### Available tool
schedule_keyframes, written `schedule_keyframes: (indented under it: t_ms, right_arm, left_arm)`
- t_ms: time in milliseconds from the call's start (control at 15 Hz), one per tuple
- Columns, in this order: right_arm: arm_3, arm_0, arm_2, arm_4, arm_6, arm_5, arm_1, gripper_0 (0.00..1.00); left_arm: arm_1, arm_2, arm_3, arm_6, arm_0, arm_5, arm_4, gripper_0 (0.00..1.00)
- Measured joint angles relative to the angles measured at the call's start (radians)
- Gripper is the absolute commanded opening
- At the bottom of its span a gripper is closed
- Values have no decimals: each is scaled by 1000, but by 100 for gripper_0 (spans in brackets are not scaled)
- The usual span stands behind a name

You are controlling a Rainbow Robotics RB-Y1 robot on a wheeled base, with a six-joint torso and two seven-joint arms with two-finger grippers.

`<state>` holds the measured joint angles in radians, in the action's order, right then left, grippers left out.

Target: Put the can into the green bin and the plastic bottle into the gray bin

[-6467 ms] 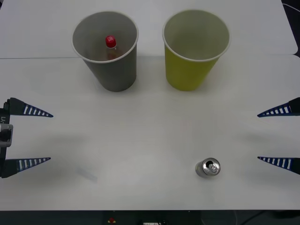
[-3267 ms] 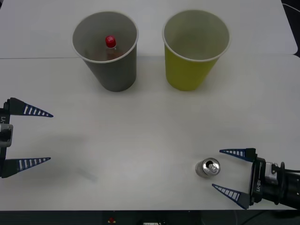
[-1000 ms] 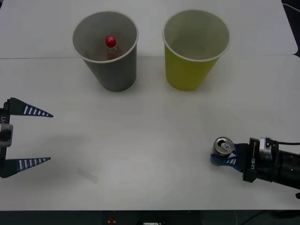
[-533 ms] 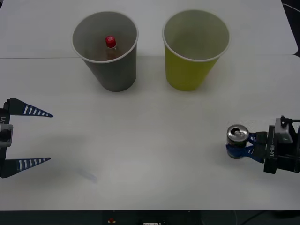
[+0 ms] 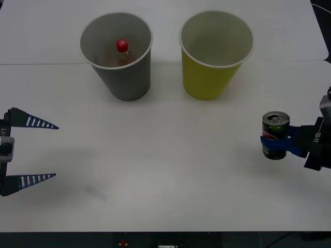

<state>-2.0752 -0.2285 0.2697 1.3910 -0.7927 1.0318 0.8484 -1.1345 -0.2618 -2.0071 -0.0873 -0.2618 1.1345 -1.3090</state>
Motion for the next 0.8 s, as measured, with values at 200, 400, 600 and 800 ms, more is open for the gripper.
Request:
schedule_keyframes:
  t_ms: [200,400,600,800]
  right_arm:
    - [-56,16,97,76,-236,52,1,0]
    - [-77,64,191,101,-429,158,13,0]
    - [-80,142,205,126,-540,198,59,0]
    - [-49,259,137,137,-557,199,135,0]
  left_arm:
    - [0,0,0,0,0,0,0,100]
    - [0,0,0,0,0,0,0,100]
    - [0,0,0,0,0,0,0,100]
    - [0,0,0,0,0,0,0,100]
